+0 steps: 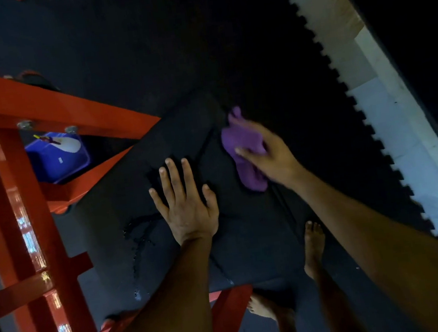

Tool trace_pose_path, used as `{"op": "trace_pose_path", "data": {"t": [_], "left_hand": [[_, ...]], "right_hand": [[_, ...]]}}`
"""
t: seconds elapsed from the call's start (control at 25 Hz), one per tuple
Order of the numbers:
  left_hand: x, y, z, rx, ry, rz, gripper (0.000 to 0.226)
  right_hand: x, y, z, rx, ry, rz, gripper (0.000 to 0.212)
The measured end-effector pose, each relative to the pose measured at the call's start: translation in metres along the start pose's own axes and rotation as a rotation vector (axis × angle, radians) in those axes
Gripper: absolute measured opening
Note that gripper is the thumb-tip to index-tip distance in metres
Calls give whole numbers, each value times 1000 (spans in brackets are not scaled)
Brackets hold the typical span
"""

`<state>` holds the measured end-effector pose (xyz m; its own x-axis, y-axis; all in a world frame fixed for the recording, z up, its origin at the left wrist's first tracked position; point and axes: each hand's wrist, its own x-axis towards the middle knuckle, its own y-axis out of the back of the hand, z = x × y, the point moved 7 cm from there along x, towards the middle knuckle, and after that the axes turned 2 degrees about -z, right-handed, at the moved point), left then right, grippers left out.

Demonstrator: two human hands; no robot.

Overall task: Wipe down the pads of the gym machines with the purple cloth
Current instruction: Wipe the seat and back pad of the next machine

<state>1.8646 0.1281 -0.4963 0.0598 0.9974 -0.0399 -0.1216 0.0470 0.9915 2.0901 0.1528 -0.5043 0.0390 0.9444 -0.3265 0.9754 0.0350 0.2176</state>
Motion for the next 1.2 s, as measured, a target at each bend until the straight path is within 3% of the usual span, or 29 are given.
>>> {"op": "trace_pose_path", "data": {"t": [0.16,0.32,0.44,0.6,0.72,0.92,1.12,1.2], "left_hand": [[-1,2,2,-7,-12,13,70],[0,-2,0,-11,-18,10,70],[1,-1,-1,-5,-6,22,70],[-2,2,0,-14,-26,47,67],[-2,1,1,-6,-38,45,66],[-4,2,-1,-7,-58,44,67],[-2,1,0,3,-53,32,67],[-3,1,-1,8,-42,49,67]], "right_hand": [[-75,-4,22,-8,-2,-15,66],[36,-7,-18,-21,-21,135,60],[72,1,-38,-84,-13,107,60],[-38,24,16,54,-103,46,53],[-140,0,63,92,-135,66,63],[-236,-22,74,94,-241,46,54],[-90,-7,27,21,-48,172,50],[-78,-8,32,0,-14,169,53]]}}
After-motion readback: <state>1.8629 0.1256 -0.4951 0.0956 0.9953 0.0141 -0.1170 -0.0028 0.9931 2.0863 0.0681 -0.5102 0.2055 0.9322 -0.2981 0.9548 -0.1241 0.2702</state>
